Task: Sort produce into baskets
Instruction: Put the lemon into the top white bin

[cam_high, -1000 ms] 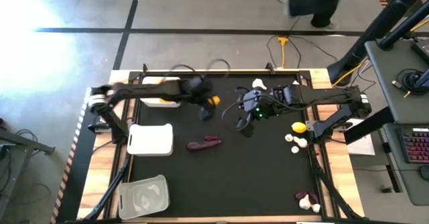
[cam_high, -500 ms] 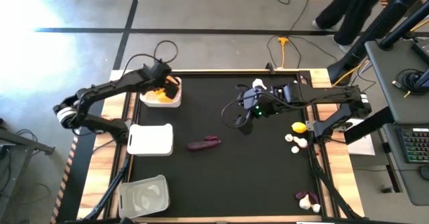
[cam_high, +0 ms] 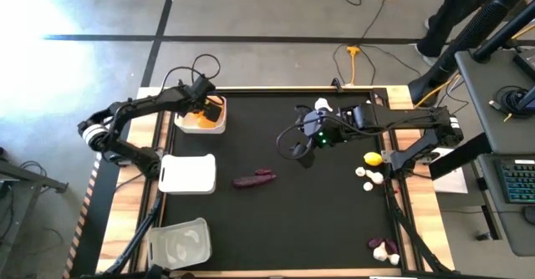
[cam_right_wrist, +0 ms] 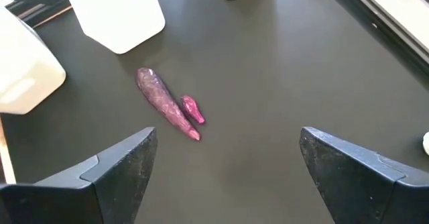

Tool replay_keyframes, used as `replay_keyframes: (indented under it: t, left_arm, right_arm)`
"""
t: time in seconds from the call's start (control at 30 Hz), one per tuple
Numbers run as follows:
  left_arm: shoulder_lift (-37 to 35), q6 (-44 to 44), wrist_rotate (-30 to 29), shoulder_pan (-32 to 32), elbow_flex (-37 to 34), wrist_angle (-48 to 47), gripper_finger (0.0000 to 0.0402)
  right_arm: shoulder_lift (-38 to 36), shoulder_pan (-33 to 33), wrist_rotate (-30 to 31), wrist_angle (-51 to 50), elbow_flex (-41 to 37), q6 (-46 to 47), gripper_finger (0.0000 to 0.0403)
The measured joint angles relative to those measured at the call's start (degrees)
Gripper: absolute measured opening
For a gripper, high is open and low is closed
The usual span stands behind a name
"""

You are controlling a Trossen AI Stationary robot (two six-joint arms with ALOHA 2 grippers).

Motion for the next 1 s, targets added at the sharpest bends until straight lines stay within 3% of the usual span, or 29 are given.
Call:
replay_keyframes:
  t: [1.0]
  left_arm:
    - [1.67, -1.88, 0.43, -0.07, 0.02, -1.11, 0.0281]
  right_arm:
    - [0.00, 2.56, -0.07, -0.36, 0.00, 2.91, 0.0357]
